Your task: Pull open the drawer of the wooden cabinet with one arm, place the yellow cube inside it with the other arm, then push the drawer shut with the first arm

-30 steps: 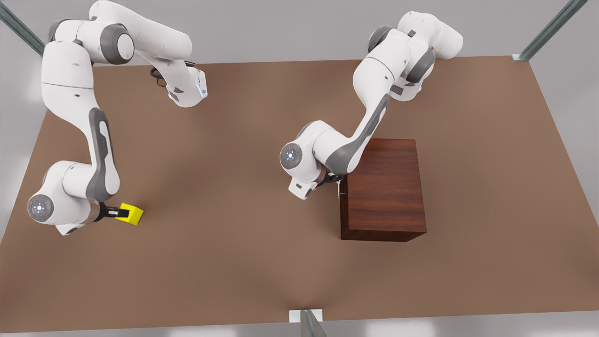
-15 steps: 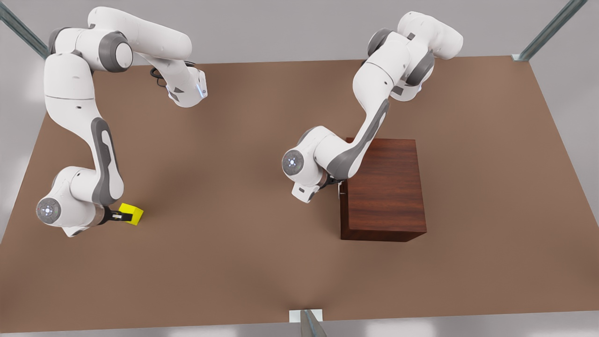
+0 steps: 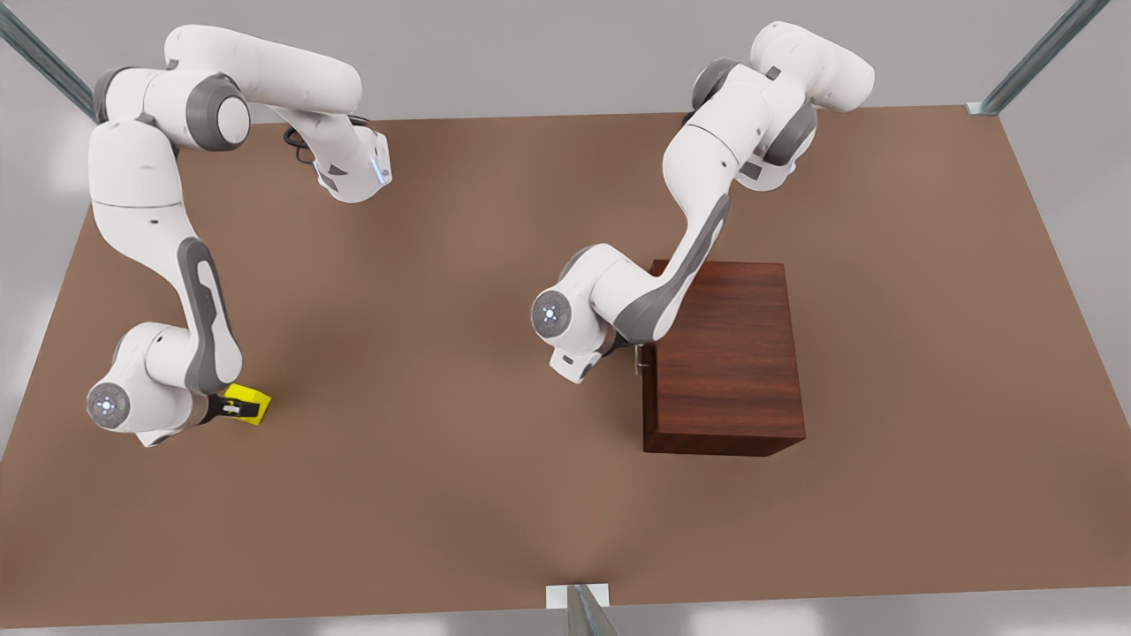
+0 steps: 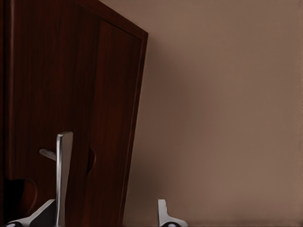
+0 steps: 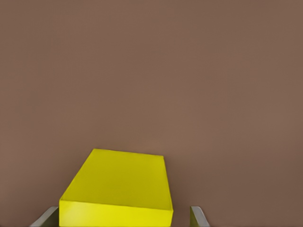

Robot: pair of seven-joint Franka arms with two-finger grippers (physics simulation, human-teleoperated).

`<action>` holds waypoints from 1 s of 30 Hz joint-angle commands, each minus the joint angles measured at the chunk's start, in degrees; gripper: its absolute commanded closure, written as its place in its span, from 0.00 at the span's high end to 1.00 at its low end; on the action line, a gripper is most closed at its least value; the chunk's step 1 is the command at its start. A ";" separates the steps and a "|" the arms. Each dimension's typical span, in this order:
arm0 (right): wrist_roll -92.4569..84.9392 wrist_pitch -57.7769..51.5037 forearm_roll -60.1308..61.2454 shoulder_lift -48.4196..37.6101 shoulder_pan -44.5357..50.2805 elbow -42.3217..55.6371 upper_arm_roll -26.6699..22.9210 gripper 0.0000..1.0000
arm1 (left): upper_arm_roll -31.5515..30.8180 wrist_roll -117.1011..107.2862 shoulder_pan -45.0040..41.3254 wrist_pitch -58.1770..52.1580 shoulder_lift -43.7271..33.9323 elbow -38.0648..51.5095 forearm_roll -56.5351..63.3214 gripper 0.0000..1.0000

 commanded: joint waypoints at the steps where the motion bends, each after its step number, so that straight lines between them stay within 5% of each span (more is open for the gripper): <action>1: -0.13 0.63 0.08 0.14 0.00 -0.30 0.00 1.00 | -0.15 0.63 -0.10 1.00 -0.06 0.18 -0.04 1.00; 13: -0.13 2.65 -0.01 1.46 -0.18 -1.09 0.00 0.99 | -0.24 0.37 -1.42 6.28 -0.06 1.59 -0.04 1.00; 18: -0.75 1.86 -0.10 1.11 -0.09 -1.01 0.09 0.68 | -0.06 -0.42 -2.12 7.42 0.03 1.85 -0.04 1.00; 25: -1.45 -3.32 -0.36 -1.00 0.44 0.57 0.88 0.66 | -0.15 -1.56 -3.00 9.88 0.99 3.61 -0.04 1.00; 30: -2.50 -13.08 -0.45 -2.50 1.14 6.20 6.33 0.66 | -0.15 -2.88 -4.32 8.92 0.90 3.61 -1.18 1.00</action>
